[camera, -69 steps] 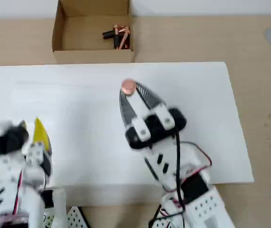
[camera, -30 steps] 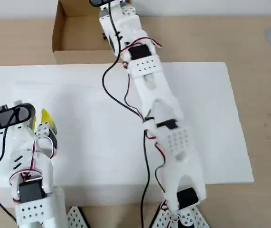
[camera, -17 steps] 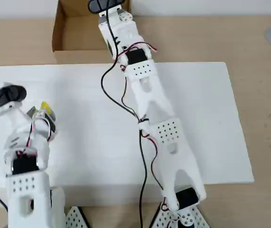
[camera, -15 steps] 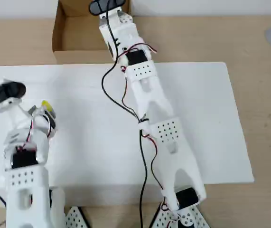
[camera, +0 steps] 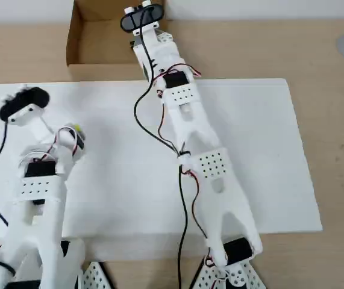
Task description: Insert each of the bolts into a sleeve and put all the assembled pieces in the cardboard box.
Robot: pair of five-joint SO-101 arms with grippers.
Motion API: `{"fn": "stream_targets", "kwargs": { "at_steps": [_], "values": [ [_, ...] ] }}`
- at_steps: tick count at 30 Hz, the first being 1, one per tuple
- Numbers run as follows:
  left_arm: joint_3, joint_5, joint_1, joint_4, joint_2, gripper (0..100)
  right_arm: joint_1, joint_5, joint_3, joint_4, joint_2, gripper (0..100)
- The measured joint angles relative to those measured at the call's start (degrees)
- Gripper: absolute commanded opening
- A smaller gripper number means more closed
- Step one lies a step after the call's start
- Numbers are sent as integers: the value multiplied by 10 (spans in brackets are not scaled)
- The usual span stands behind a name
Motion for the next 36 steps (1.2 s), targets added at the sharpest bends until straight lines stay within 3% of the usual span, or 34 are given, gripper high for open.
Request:
{"fn": "stream_targets", "kwargs": {
  "at_steps": [20, 22, 25, 30, 36],
  "values": [
    [0, 0, 5, -2, 4, 103, 0, -1, -20, 10, -2, 138],
    [0, -4, 5, -2, 4, 95, 0, -1, -53, 37, -2, 119],
    [0, -31, 5, -2, -17, 1, 0, -1, -133, 107, -2, 3],
    [0, -89, 5, 39, -128, 10, 0, -1, -210, 209, -29, 11],
    [0, -101, 5, 144, -338, 10, 0, -4, -213, 389, -157, 11]
  ]
}}
